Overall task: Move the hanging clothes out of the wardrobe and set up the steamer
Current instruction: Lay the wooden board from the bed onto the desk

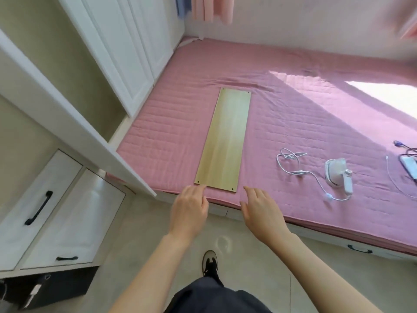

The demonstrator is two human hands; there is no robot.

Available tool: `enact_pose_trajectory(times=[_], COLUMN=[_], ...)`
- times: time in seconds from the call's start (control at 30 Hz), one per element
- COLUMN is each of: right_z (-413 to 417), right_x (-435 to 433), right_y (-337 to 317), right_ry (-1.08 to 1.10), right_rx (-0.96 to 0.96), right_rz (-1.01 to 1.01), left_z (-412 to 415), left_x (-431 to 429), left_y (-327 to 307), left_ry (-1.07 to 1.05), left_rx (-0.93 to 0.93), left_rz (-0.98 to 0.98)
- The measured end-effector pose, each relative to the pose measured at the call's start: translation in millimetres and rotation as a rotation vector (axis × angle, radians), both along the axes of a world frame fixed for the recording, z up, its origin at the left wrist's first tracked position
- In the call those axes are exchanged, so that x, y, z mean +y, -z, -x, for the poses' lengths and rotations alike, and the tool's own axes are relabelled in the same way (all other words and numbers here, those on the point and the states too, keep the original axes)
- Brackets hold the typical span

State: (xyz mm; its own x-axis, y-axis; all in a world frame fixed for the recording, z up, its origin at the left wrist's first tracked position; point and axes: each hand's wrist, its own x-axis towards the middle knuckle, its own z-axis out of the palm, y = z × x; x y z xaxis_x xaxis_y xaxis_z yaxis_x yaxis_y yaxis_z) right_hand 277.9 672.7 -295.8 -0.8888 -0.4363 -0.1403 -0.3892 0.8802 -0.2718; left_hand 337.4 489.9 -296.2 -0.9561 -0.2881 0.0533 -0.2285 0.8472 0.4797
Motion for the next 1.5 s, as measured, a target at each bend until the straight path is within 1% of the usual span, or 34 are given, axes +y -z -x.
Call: enact_pose_trajectory(times=[0.3, 0.47, 0.63, 0.87, 1.0, 1.17, 1.3, 1.5], right_z=[95.7, 160.0, 227.4, 305.6, 335.4, 359.2, 375.3, 389.9], right_x=[-16.1, -17.3, -14.2, -19.8, -27.1, -39.2, -49.6, -61.1], right_y=[7.1, 22.7, 48.2, 109.9, 159.5, 232.0, 287.9, 348.6], right_ry=[0.027, 0.01, -0.019, -0.082, -0.057, 0.101, 0.243, 0.41], right_rx=[-0.076, -0.148, -0.245, -0.361, -0.435, -0.562, -0.686, -0.825], right_rz=[0.01, -0.016, -0.036, -0.072, -0.069, 0.014, 0.074, 0.151], left_z=[103.6, 163.0, 222.7, 277.9, 298.0, 313.9, 325.4, 337.8], left_x=[-27.1, -23.2, -16.7, -19.4, -28.7, -50.7, -70.8, -93.5], left_y=[12.3, 23.8, 51.9, 117.0, 169.3, 247.9, 302.9, 369.5], left_ry=[0.038, -0.017, -0.1, -0.275, -0.371, -0.445, -0.448, -0.509], left_rx=[-0.045, -0.102, -0.222, -0.337, -0.383, -0.451, -0.501, -0.564], left_rz=[-0.007, -0.045, -0.099, -0.189, -0.281, -0.354, -0.356, -0.394])
